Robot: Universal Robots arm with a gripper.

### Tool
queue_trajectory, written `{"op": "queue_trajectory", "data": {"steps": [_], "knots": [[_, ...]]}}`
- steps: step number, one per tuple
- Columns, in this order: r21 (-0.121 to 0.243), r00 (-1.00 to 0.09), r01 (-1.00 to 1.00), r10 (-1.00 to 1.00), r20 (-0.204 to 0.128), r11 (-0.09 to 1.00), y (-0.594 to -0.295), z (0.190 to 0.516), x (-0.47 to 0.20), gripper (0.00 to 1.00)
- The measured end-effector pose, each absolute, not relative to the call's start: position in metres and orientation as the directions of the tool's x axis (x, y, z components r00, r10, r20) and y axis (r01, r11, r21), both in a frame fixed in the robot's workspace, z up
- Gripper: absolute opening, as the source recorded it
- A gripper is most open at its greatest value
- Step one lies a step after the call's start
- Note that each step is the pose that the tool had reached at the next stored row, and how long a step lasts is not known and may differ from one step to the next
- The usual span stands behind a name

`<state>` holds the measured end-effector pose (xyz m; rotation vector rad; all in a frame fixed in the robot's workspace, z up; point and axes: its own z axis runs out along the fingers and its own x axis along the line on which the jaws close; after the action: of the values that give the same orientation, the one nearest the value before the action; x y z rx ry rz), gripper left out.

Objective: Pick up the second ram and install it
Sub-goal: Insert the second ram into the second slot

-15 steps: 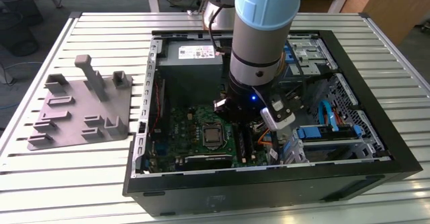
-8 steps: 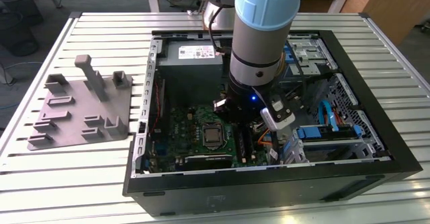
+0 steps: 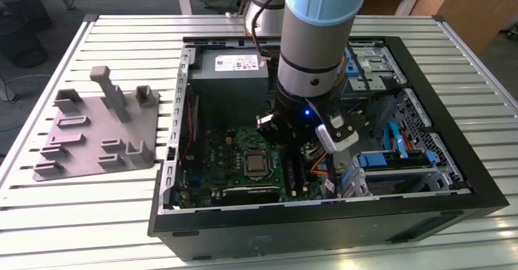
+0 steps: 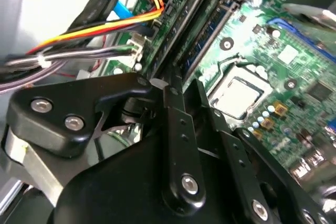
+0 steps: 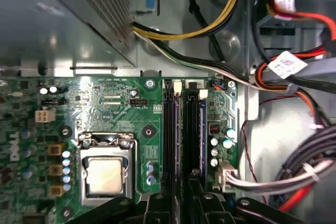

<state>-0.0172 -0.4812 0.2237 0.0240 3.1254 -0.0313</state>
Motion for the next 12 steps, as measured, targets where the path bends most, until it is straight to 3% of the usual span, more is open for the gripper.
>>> {"op": "queue_trajectory", "data": {"steps": [4,8,12], "knots": [[-0.020,-1.000,0.015,0.015,-0.016,1.000,-0.480,0.243,-0.017,0.25],[-0.020,-1.000,0.015,0.015,-0.016,1.000,-0.480,0.256,-0.017,0.10],[-0.020,-1.000,0.015,0.015,-0.016,1.000,-0.480,0.258,-0.017,0.10]]}}
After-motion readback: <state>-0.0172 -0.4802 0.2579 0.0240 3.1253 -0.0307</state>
